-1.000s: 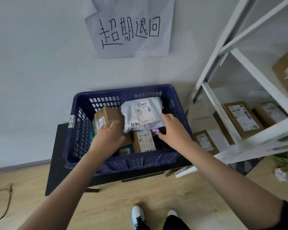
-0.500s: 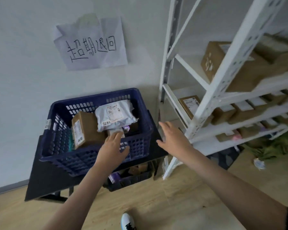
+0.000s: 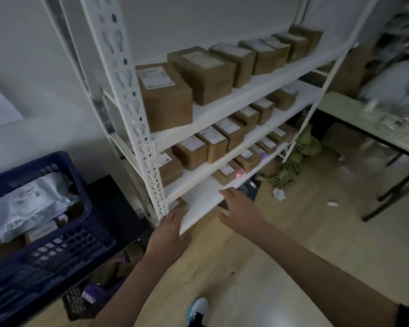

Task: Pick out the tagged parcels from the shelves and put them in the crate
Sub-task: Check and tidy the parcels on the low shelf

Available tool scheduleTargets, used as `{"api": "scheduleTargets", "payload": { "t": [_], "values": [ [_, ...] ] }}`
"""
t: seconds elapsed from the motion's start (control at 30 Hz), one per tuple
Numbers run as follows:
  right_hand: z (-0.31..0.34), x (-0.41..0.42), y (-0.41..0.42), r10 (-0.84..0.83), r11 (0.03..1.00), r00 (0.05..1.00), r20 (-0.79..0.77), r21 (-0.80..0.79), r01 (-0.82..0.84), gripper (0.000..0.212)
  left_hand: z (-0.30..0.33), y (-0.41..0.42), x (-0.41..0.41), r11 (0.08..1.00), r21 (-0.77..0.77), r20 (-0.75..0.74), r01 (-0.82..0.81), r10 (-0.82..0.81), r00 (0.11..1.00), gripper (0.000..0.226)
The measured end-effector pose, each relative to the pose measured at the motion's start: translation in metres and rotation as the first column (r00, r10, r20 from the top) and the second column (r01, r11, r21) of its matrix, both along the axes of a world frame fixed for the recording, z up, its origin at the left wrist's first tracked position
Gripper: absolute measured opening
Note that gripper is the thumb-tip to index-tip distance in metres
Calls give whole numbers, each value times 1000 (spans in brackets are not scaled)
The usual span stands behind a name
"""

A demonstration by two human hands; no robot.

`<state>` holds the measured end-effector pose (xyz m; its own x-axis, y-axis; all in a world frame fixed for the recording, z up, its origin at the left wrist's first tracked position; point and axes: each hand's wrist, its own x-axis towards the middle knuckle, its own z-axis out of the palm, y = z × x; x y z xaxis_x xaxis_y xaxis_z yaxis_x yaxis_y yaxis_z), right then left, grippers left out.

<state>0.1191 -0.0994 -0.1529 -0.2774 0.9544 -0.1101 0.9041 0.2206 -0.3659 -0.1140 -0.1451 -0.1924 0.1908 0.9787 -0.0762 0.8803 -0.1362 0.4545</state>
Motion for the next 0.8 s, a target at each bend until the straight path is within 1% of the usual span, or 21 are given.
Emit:
{"api": "scheduleTargets", "payload": {
  "t": [0.17, 0.3, 0.37, 0.47, 0.6, 0.7, 0.8],
  "values": [
    [-16, 61, 49, -24, 999, 1000, 17, -22, 25, 59, -19, 43, 53, 997, -55, 6, 45, -44, 999, 61],
    [-32, 100, 101, 0, 1000, 999, 51, -24, 2, 57, -35, 85, 93, 996, -74, 4, 40, -40, 999, 57],
    [-37, 121, 128, 3, 999, 999, 49, -39, -1, 56, -42, 108, 111, 996, -83, -9, 32, -33, 999, 59],
    [-37, 155, 165, 20, 999, 998, 63, -47, -17, 54, -48, 142, 140, 996, -90, -14, 5, -7, 1000, 59],
    [-43, 198, 208, 34, 998, 995, 92, -57, -29, 58, -46, 181, 179, 994, -108, -31, -28, 25, 999, 58],
    [-55, 229, 238, 79, 995, 993, 85, -73, -73, 52, -49, 200, 207, 989, -125, -51, -75, 69, 996, 58],
    [-70, 260, 271, 140, 988, 989, 56, -70, -136, 46, -62, 215, 233, 975, -154, -76, -160, 150, 986, 57]
  ]
}}
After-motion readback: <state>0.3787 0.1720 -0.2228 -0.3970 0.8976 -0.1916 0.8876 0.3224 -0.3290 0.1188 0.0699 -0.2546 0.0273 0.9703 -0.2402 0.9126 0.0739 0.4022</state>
